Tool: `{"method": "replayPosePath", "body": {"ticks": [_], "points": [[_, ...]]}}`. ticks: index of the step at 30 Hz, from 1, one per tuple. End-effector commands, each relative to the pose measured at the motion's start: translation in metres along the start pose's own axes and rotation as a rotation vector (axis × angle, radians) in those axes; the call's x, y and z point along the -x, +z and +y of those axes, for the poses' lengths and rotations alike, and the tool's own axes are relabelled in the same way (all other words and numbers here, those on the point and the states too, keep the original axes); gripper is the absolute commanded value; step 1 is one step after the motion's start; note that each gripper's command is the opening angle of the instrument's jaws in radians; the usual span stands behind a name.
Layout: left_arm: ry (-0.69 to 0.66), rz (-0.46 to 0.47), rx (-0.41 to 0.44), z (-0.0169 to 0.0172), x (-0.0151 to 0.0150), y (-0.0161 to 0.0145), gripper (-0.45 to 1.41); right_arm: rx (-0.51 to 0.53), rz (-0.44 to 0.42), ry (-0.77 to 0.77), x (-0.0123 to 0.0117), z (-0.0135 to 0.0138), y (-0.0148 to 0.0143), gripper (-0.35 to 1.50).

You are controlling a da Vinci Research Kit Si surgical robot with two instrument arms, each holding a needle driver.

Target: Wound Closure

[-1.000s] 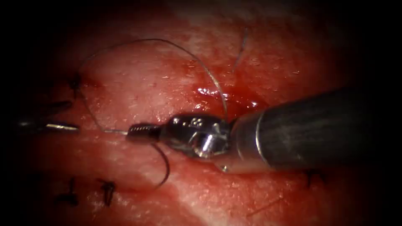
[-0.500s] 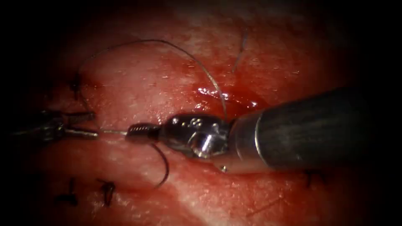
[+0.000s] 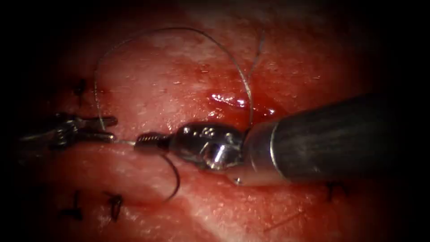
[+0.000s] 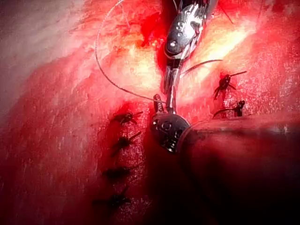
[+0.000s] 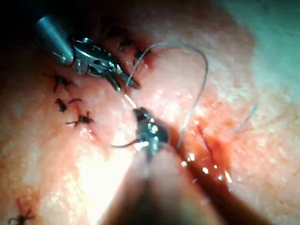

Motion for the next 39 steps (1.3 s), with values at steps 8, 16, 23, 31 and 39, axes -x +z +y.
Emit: {"method": "replayPosePath", "body": {"ticks": [8, 16, 23, 31, 39], "points": [[0.083, 0.011, -0.021, -0.0005, 0.0004, -0.0023, -0.45, -0.003, 0.000, 0.000, 0.0004, -0.0006, 0.0009, -0.35], [0.169, -0.001, -0.077, 0.0006, -0.0028, -0.0022, -0.45, -0.042, 0.006, -0.006, -0.0009, -0.0024, -0.0006, 1.08], [0.339, -0.222, -0.156, 0.0018, -0.0069, -0.0002, -0.45, -0.116, 0.064, -0.085, -0.0061, -0.0052, -0.0120, 1.31], [0.423, -0.393, -0.172, 0.0020, -0.0069, 0.0057, -0.45, -0.124, 0.254, -0.127, -0.0093, -0.0032, -0.0262, 0.31], [0.560, -0.553, -0.208, 0.0033, -0.0060, 0.0089, -0.45, 0.062, 0.362, -0.141, -0.0065, 0.0050, -0.0279, -0.35]]}}
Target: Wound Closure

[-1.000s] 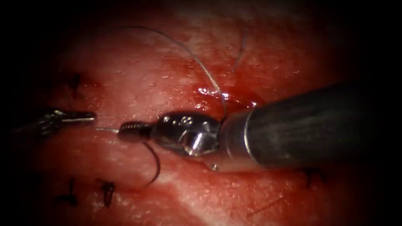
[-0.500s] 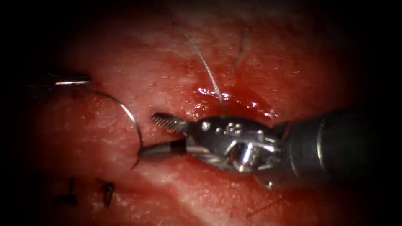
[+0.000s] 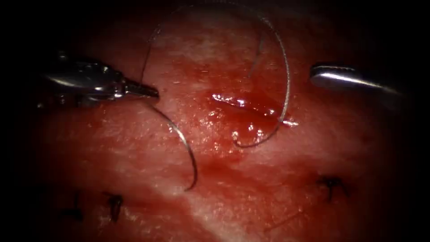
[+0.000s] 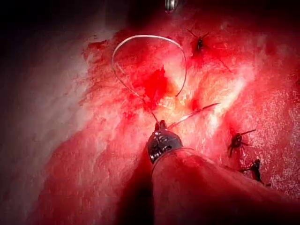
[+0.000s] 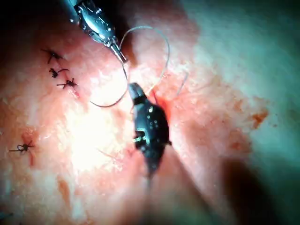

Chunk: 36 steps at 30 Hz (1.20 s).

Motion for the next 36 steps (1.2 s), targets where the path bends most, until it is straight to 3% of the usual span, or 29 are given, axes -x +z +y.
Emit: {"method": "replayPosePath", "body": {"ticks": [1, 10, 16, 20, 24, 26, 36], "points": [[0.009, -0.008, -0.006, 0.0003, 0.0005, 0.0008, -0.45, 0.027, 0.005, -0.007, 0.0023, 0.0015, 0.0007, -0.35], [0.039, -0.096, -0.037, 0.0005, 0.0017, 0.0021, -0.45, 0.098, 0.016, -0.050, 0.0080, 0.0043, 0.0029, -0.35], [0.058, -0.120, -0.048, 0.0003, 0.0017, 0.0022, -0.45, 0.118, 0.006, -0.069, 0.0101, 0.0054, 0.0038, -0.35], [0.065, -0.144, -0.055, 0.0002, 0.0012, 0.0028, -0.45, 0.084, 0.008, -0.083, 0.0112, 0.0045, 0.0059, -0.35], [0.084, -0.197, -0.095, 0.0003, -0.0001, 0.0044, -0.45, 0.054, 0.023, -0.079, 0.0103, 0.0026, 0.0087, -0.35], [0.093, -0.241, -0.117, 0.0006, -0.0008, 0.0059, -0.45, 0.035, 0.028, -0.068, 0.0087, 0.0015, 0.0103, -0.35], [0.096, -0.362, -0.149, 0.0009, 0.0005, 0.0082, -0.45, 0.002, 0.073, -0.054, 0.0050, -0.0004, 0.0118, -0.35]]}}
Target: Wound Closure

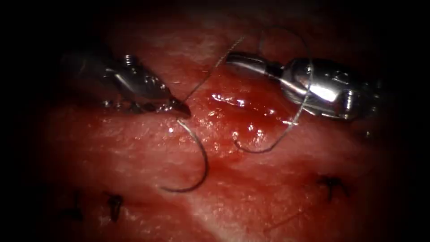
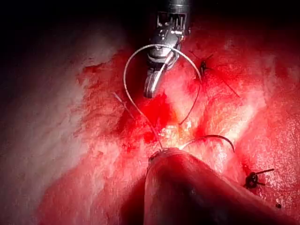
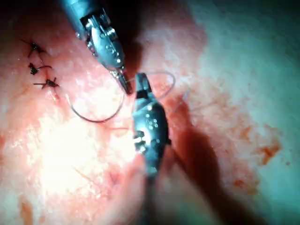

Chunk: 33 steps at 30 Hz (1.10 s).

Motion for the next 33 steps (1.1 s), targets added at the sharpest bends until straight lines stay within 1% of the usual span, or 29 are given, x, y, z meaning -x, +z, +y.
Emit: {"method": "replayPosePath", "body": {"ticks": [1, 8, 9, 10, 11, 12, 13, 16, 18, 22, 26, 27, 28, 31, 32, 33], "points": [[0.003, -0.011, -0.005, 0.0004, 0.0002, 0.0010, -0.45, -0.006, 0.008, 0.004, 0.0002, -0.0009, 0.0009, -0.35], [0.011, -0.032, -0.024, 0.0009, 0.0006, 0.0015, -0.45, -0.005, 0.023, 0.000, -0.0002, -0.0012, 0.0017, -0.35], [0.016, -0.032, -0.024, 0.0012, 0.0006, 0.0014, -0.45, -0.005, 0.027, -0.001, -0.0001, -0.0012, 0.0019, -0.32], [0.015, -0.033, -0.023, 0.0018, 0.0006, 0.0011, -0.45, 0.021, 0.029, -0.003, 0.0002, -0.0010, 0.0026, 0.10], [0.015, -0.033, -0.023, 0.0018, 0.0006, 0.0011, -0.45, 0.021, 0.029, -0.003, 0.0002, -0.0010, 0.0026, 0.10], [0.015, -0.033, -0.022, 0.0023, 0.0006, 0.0009, -0.45, 0.034, 0.029, -0.016, 0.0003, -0.0009, 0.0028, 0.31], [0.021, -0.033, -0.021, 0.0026, 0.0006, 0.0008, -0.45, 0.045, 0.026, -0.017, 0.0005, -0.0008, 0.0031, 0.59], [0.023, -0.033, -0.016, 0.0041, 0.0008, 0.0000, -0.45, 0.106, 0.006, -0.038, 0.0013, -0.0001, 0.0036, 1.08], [0.029, -0.034, -0.013, 0.0048, 0.0010, -0.0006, -0.45, 0.131, 0.000, -0.056, 0.0015, 0.0004, 0.0035, 1.18], [0.035, -0.035, -0.008, 0.0058, 0.0009, -0.0016, -0.45, 0.142, -0.018, -0.071, 0.0021, 0.0008, 0.0033, 1.19], [0.052, -0.040, -0.018, 0.0068, 0.0002, -0.0038, -0.45, 0.127, -0.078, -0.088, 0.0032, 0.0004, 0.0036, 1.19], [0.065, -0.027, -0.035, 0.0070, -0.0003, -0.0054, -0.45, 0.114, -0.114, -0.095, 0.0037, 0.0000, 0.0038, 1.19], [0.065, -0.027, -0.035, 0.0070, -0.0003, -0.0054, -0.45, 0.114, -0.114, -0.095, 0.0037, 0.0000, 0.0038, 1.19], [0.087, -0.017, -0.069, 0.0068, -0.0011, -0.0078, -0.45, 0.100, -0.168, -0.104, 0.0046, -0.0005, 0.0040, 1.19], [0.100, -0.016, -0.084, 0.0066, -0.0014, -0.0089, -0.45, 0.090, -0.192, -0.108, 0.0050, -0.0007, 0.0041, 1.19], [0.124, -0.024, -0.120, 0.0062, -0.0021, -0.0108, -0.45, 0.068, -0.228, -0.114, 0.0057, -0.0010, 0.0042, 1.19]]}}
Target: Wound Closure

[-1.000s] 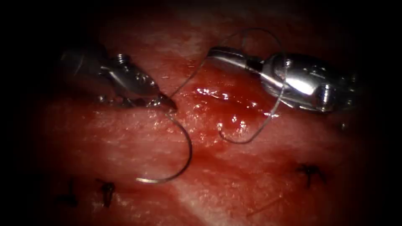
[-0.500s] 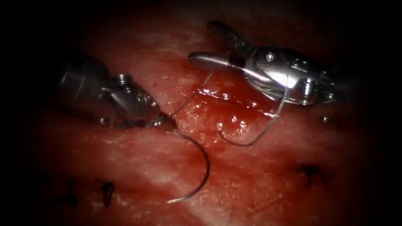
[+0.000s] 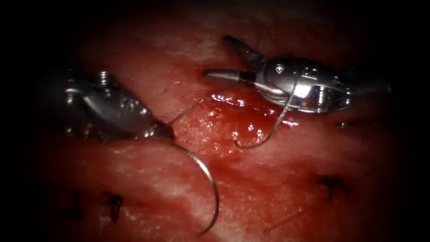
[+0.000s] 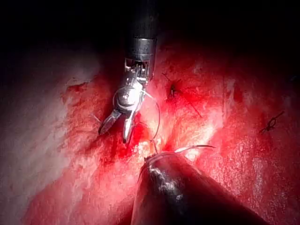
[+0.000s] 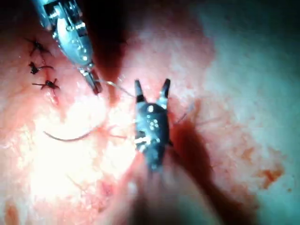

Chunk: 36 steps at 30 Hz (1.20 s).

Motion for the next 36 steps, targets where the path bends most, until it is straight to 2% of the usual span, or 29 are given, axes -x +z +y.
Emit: {"method": "replayPosePath", "body": {"ticks": [1, 5, 11, 15, 19, 20, 22, 23, 24, 27, 29, 30, 32, 35, 36], "points": [[0.011, -0.006, -0.022, 0.0001, -0.0003, 0.0000, -0.45, -0.021, -0.021, -0.006, 0.0008, -0.0012, 0.0010, 1.19], [0.060, -0.023, -0.076, -0.0019, -0.0014, -0.0021, -0.45, -0.064, -0.047, -0.018, 0.0014, -0.0020, 0.0013, 1.19], [0.098, -0.056, -0.149, -0.0045, -0.0022, -0.0027, -0.45, -0.115, -0.053, -0.024, 0.0014, -0.0030, 0.0012, 1.18], [0.097, -0.058, -0.165, -0.0057, -0.0027, -0.0010, -0.45, -0.155, -0.043, -0.026, 0.0011, -0.0038, 0.0013, 1.11], [0.113, -0.090, -0.143, -0.0064, -0.0026, 0.0024, -0.45, -0.176, -0.019, -0.026, 0.0008, -0.0041, 0.0013, 1.11], [0.113, -0.090, -0.143, -0.0064, -0.0026, 0.0024, -0.45, -0.176, -0.019, -0.026, 0.0008, -0.0041, 0.0013, 1.11], [0.126, -0.112, -0.139, -0.0068, -0.0020, 0.0046, -0.45, -0.188, 0.002, -0.032, 0.0006, -0.0041, 0.0013, 1.11], [0.126, -0.112, -0.139, -0.0068, -0.0020, 0.0046, -0.45, -0.188, 0.002, -0.032, 0.0006, -0.0041, 0.0013, 1.11], [0.133, -0.118, -0.133, -0.0071, -0.0013, 0.0063, -0.45, -0.208, 0.015, -0.027, 0.0005, -0.0043, 0.0013, 1.09], [0.140, -0.125, -0.128, -0.0077, -0.0008, 0.0076, -0.45, -0.231, 0.034, -0.016, 0.0004, -0.0045, 0.0012, 1.08], [0.143, -0.127, -0.126, -0.0081, -0.0004, 0.0085, -0.45, -0.252, 0.064, 0.002, 0.0003, -0.0046, 0.0011, 1.01], [0.141, -0.122, -0.113, -0.0078, -0.0002, 0.0094, -0.45, -0.261, 0.111, 0.024, 0.0002, -0.0045, 0.0011, 0.98], [0.139, -0.121, -0.111, -0.0076, -0.0002, 0.0096, -0.45, -0.263, 0.126, 0.036, 0.0001, -0.0045, 0.0011, 0.98], [0.132, -0.115, -0.093, -0.0067, -0.0002, 0.0105, -0.45, -0.278, 0.211, 0.054, -0.0005, -0.0039, 0.0009, 0.98], [0.132, -0.115, -0.093, -0.0067, -0.0002, 0.0105, -0.45, -0.278, 0.211, 0.054, -0.0005, -0.0039, 0.0009, 0.98]]}}
